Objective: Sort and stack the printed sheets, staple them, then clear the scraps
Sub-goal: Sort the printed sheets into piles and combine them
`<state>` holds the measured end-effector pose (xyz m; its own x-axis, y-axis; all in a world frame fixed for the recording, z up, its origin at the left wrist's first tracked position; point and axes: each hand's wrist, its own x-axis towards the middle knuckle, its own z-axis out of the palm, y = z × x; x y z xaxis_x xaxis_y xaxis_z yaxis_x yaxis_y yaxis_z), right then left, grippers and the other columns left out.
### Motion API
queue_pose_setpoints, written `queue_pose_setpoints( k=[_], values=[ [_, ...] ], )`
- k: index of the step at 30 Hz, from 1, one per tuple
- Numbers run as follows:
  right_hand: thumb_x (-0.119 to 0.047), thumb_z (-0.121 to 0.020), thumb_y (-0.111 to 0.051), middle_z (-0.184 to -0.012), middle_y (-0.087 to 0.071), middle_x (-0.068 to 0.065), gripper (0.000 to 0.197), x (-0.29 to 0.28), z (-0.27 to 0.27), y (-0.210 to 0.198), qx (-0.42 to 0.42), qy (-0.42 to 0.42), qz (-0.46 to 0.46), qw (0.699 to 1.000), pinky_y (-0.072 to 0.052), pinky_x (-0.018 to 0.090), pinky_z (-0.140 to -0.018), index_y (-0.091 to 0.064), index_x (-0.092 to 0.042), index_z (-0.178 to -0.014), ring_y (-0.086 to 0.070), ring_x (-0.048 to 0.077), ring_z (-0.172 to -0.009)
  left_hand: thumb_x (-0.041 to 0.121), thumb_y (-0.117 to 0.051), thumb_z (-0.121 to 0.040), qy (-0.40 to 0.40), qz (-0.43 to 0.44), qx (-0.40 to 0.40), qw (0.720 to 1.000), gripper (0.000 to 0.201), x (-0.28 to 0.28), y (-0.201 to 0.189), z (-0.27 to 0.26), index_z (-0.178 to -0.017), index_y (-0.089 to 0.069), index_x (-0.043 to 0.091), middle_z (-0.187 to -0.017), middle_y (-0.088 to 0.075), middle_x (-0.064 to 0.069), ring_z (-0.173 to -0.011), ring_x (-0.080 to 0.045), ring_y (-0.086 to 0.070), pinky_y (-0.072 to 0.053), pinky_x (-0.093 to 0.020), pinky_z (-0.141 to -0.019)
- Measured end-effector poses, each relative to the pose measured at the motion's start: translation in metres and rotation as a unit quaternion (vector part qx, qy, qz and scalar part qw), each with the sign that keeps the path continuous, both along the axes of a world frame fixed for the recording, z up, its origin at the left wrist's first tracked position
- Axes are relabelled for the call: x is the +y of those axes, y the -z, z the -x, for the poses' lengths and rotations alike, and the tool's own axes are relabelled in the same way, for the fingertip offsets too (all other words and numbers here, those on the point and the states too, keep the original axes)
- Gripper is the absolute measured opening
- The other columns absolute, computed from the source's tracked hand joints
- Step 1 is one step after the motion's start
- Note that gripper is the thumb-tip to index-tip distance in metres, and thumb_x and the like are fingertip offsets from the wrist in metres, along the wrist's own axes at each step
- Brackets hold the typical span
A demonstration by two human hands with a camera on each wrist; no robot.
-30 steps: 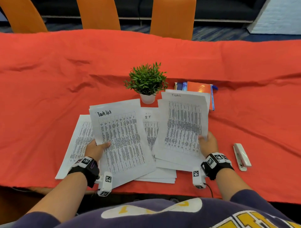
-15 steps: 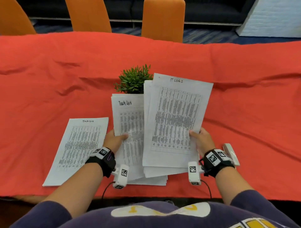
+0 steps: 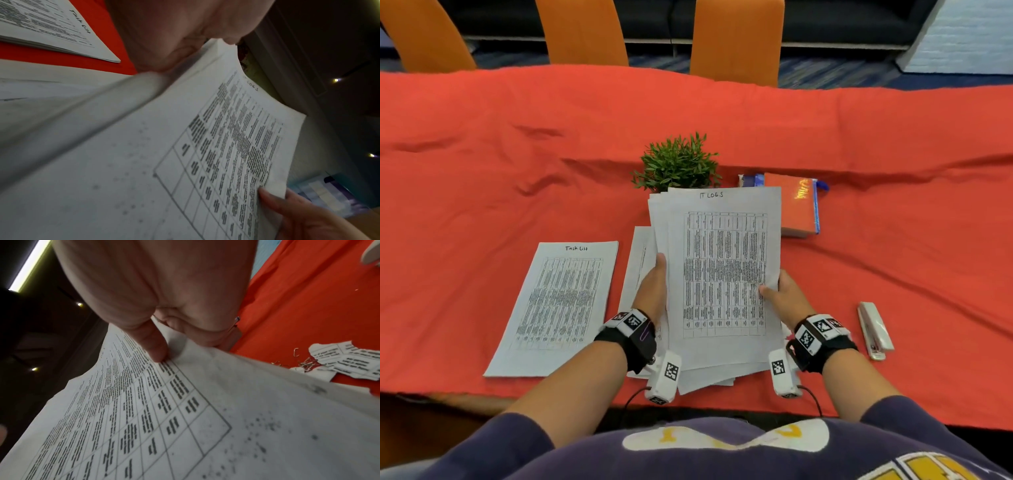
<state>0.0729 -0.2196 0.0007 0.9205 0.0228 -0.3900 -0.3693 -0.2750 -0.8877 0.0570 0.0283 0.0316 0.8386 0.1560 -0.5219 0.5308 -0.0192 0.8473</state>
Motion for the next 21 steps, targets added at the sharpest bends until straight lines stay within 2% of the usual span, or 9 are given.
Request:
queue_pose_setpoints(
  k=[1,2,4,5,9,13,15,18,21],
  values=[
    [-0.008,-0.093,-0.055,-0.120,-0.062,0.004,0.037,0.001,0.000,0.000,0.004,0.006,-0.002,1.000,-0.049,0.043,-0.098,-0.041,-0.021,-0.124,-0.062,0.020,-0.107,0.089,-0.041,-0.068,-0.002,-0.006,-0.003,1.000,0.092,-0.001,0.002,0.001,-0.136,-0.049,0.028,-0.138,-0.052,0.008,-0.127,-0.017,-0.048,-0.032,-0.041,-0.111],
    [-0.007,-0.092,-0.057,-0.120,-0.061,0.006,0.040,0.003,0.001,-0.001,0.007,0.014,-0.018,1.000,-0.052,0.041,-0.093,-0.035,-0.021,-0.123,-0.064,0.020,-0.103,0.080,-0.051,-0.073,-0.003,-0.022,-0.018,1.000,0.087,-0.005,-0.001,0.003,-0.139,-0.045,0.025,-0.139,-0.050,0.009,-0.129,-0.016,-0.045,-0.030,-0.038,-0.110],
    [-0.004,-0.090,-0.059,-0.118,-0.060,0.005,0.049,0.006,0.002,-0.001,0.012,0.027,-0.053,0.998,-0.054,0.034,-0.086,-0.028,-0.025,-0.122,-0.065,0.019,-0.102,0.048,-0.065,-0.085,0.002,-0.066,-0.049,0.997,0.066,-0.008,0.003,0.004,-0.139,-0.043,0.019,-0.139,-0.051,0.004,-0.129,-0.017,-0.044,-0.031,-0.034,-0.106],
    [-0.006,-0.090,-0.060,-0.117,-0.060,0.002,0.050,0.007,0.002,-0.002,0.016,0.021,-0.057,0.998,-0.054,0.032,-0.085,-0.028,-0.027,-0.123,-0.064,0.018,-0.102,0.039,-0.068,-0.085,0.004,-0.082,-0.054,0.995,0.065,-0.009,0.006,0.003,-0.140,-0.041,0.017,-0.142,-0.049,0.002,-0.131,-0.019,-0.043,-0.031,-0.037,-0.109],
    [-0.012,-0.091,-0.061,-0.117,-0.067,0.006,0.021,0.004,0.003,-0.001,0.022,-0.001,-0.041,0.999,-0.052,0.046,-0.095,-0.056,-0.020,-0.110,-0.067,0.022,-0.102,0.033,-0.069,-0.085,-0.020,-0.069,-0.058,0.996,0.063,-0.008,0.004,0.003,-0.139,-0.042,0.013,-0.136,-0.049,0.007,-0.128,-0.017,-0.043,-0.031,-0.042,-0.110],
    [0.001,-0.088,-0.060,-0.116,-0.068,0.009,0.027,-0.001,0.005,-0.002,0.034,0.018,-0.103,0.994,-0.049,0.049,-0.098,-0.061,-0.017,-0.109,-0.066,0.027,-0.106,0.026,-0.073,-0.082,-0.026,0.003,-0.068,0.997,0.043,-0.016,-0.001,0.005,-0.122,-0.057,0.020,-0.120,-0.063,0.007,-0.115,-0.017,-0.055,-0.039,-0.042,-0.105],
    [0.001,-0.089,-0.059,-0.112,-0.068,0.003,0.027,-0.001,0.009,-0.006,-0.007,0.002,-0.060,0.998,-0.049,0.046,-0.098,-0.061,-0.018,-0.107,-0.065,0.024,-0.106,0.022,-0.073,-0.081,-0.020,0.011,-0.082,0.996,0.028,-0.022,-0.005,0.006,-0.107,-0.062,0.026,-0.109,-0.069,0.004,-0.104,-0.017,-0.062,-0.048,-0.042,-0.098],
    [-0.003,-0.091,-0.059,-0.108,-0.068,0.002,0.022,-0.005,0.011,-0.018,-0.071,0.014,-0.004,0.997,-0.052,0.037,-0.095,-0.064,-0.012,-0.110,-0.066,0.017,-0.099,0.019,-0.071,-0.084,-0.024,-0.007,-0.136,0.990,0.025,-0.033,-0.015,0.006,-0.107,-0.061,0.023,-0.103,-0.069,0.003,-0.093,-0.011,-0.064,-0.055,-0.028,-0.078],
    [-0.003,-0.091,-0.059,-0.103,-0.068,0.001,0.022,-0.008,0.013,-0.026,-0.098,0.054,-0.034,0.993,-0.054,0.015,-0.079,-0.064,-0.004,-0.112,-0.065,-0.003,-0.082,0.014,-0.069,-0.086,-0.023,-0.033,-0.191,0.981,0.017,-0.038,-0.020,0.006,-0.098,-0.061,0.023,-0.090,-0.067,0.005,-0.077,-0.002,-0.063,-0.049,-0.009,-0.055]
  ],
)
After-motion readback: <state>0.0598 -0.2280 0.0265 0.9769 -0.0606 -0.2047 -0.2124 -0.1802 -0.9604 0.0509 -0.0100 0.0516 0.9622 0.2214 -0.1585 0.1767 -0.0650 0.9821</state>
